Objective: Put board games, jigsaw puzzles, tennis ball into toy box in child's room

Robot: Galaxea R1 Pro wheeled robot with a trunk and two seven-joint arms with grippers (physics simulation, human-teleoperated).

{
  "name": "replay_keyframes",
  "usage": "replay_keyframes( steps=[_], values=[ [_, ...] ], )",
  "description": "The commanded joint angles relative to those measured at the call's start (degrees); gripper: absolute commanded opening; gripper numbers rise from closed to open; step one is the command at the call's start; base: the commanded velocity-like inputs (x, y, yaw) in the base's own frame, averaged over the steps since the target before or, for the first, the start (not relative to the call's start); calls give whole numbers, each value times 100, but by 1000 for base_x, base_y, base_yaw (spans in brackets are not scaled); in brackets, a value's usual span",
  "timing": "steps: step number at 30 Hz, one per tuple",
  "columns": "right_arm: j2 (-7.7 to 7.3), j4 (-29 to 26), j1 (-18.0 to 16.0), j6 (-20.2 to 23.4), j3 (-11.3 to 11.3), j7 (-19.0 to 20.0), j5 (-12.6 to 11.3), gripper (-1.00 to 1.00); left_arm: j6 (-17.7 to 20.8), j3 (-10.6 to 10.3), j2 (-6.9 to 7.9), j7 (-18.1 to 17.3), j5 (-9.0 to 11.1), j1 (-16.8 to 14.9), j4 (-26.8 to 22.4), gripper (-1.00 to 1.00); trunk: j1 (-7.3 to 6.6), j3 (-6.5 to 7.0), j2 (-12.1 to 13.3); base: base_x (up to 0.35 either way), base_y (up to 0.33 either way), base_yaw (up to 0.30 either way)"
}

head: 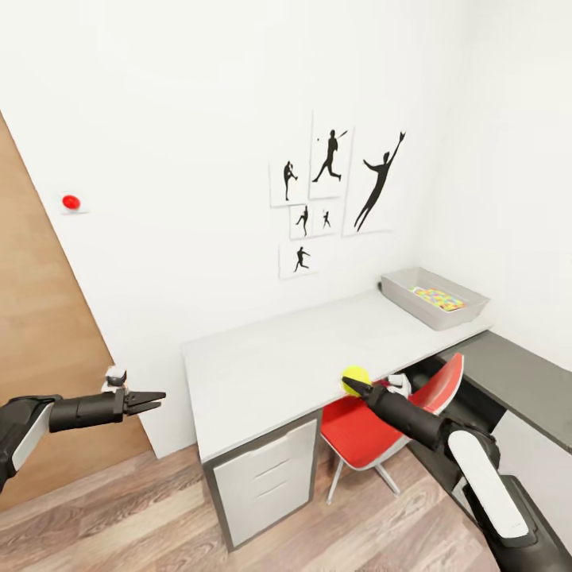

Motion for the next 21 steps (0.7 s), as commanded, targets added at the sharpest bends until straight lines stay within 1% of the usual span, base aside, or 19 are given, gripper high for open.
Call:
replay_keyframes(
  steps=[1, 2, 5, 6, 7, 8, 10, 12, 18, 21],
  values=[
    [-15, -71, 136, 39, -213, 370, 13, -100, 59, -2, 2, -9, 19, -3, -1, 100, 4, -19, -13, 0, 0, -220],
    [-51, -158, 365, 107, -624, 878, 13, -100, 58, -3, 6, -9, 20, -3, 0, 100, 4, -25, -13, 0, 0, -220],
    [-117, -232, 702, 387, -1510, 1755, 15, -100, 63, -3, 9, -12, 25, -3, -2, 100, 4, -43, -13, 0, 0, -220],
    [-124, -236, 741, 445, -1647, 1879, 20, -100, 64, -3, 9, -13, 26, -3, -3, 100, 4, -49, -13, 0, 0, -220],
    [-125, -244, 822, 584, -1978, 2173, 41, -100, 65, -3, 9, -12, 28, -3, -3, 100, 4, -55, -13, 0, 0, -215],
    [-120, -247, 852, 639, -2113, 2290, 52, -100, 65, -3, 10, -14, 29, -3, -2, 100, 4, -62, -13, 0, 0, -180],
    [-106, -248, 884, 692, -2251, 2411, 68, -100, 66, 0, 11, -16, 37, -3, -1, 100, 4, -77, -13, 0, 0, -128],
    [-92, -236, 897, 708, -2305, 2458, 77, -100, 66, 6, 16, -17, 44, -3, -1, 100, 4, -94, -13, 0, 0, -70],
    [-81, -202, 906, 701, -2320, 2479, 90, -100, 59, 14, 26, -17, 48, -3, -3, 100, 4, -149, -13, 4, -6, -15],
    [-69, -187, 906, 689, -2319, 2475, 92, -100, 51, 14, 23, -17, 44, -3, -3, 100, 4, -177, -13, 64, -163, -2]
  ],
)
